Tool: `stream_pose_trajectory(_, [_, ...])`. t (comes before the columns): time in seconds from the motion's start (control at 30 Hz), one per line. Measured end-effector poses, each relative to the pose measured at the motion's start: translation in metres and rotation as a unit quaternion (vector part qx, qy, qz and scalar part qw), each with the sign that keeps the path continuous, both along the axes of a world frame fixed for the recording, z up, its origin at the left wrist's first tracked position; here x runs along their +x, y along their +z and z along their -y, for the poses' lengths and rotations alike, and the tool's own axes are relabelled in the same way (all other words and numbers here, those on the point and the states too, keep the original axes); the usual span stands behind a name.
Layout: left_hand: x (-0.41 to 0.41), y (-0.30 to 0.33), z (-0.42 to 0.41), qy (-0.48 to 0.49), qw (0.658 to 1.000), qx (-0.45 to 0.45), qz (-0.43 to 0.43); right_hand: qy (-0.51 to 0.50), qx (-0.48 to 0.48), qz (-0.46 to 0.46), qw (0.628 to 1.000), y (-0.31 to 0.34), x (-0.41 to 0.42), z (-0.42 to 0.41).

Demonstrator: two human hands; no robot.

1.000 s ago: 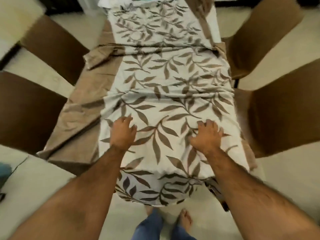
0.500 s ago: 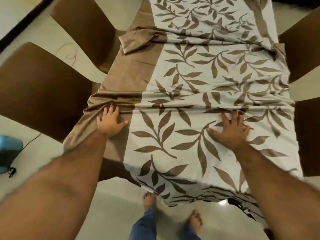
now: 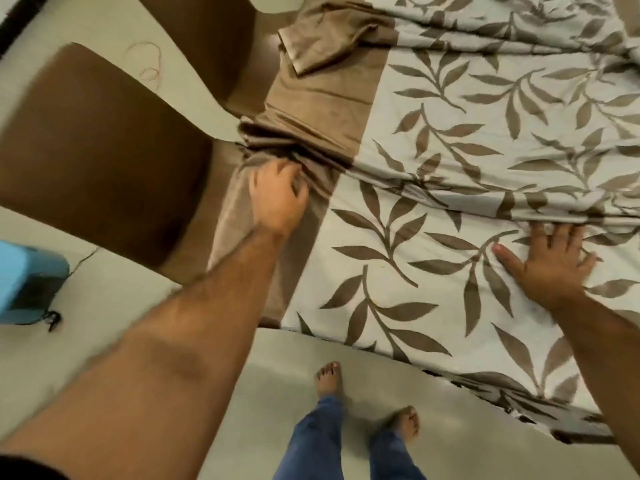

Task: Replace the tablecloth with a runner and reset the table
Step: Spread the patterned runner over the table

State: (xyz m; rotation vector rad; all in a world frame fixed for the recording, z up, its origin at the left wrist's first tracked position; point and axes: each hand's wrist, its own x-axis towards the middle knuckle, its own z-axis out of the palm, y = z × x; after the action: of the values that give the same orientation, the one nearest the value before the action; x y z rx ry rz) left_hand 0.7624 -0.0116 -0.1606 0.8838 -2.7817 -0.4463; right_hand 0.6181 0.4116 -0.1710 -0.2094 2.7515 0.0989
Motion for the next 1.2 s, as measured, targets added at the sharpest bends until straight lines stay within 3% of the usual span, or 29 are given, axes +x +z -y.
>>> stream_pose_trajectory(0.1, [0.036,-0.008,-0.024,0.070,0.985,0.036,0.155,-0.016,0.004,0.042,0.999,0.015,-0.001,0.010])
stream_pose_trajectory(0.17, [0.052,-0.012,-0.032,0.078,0.975,0.050,0.204,-0.023,0.002,0.053,0.998,0.023,-0.003,0.016])
stream_pose_trajectory(0.57, [0.077,0.007,-0.016,0.071,0.970,0.076,0.219,-0.008,-0.010,0.035,0.999,0.027,0.010,0.020])
stream_pose_trajectory(0.77, [0.052,0.011,-0.028,0.061,0.981,0.109,0.146,-0.026,-0.041,0.028,0.998,0.029,0.012,0.015])
stream_pose_trajectory(1.2, [0.034,0.007,-0.001,0.119,0.961,0.128,0.216,-0.043,-0.045,0.024,0.998,0.039,0.011,0.012])
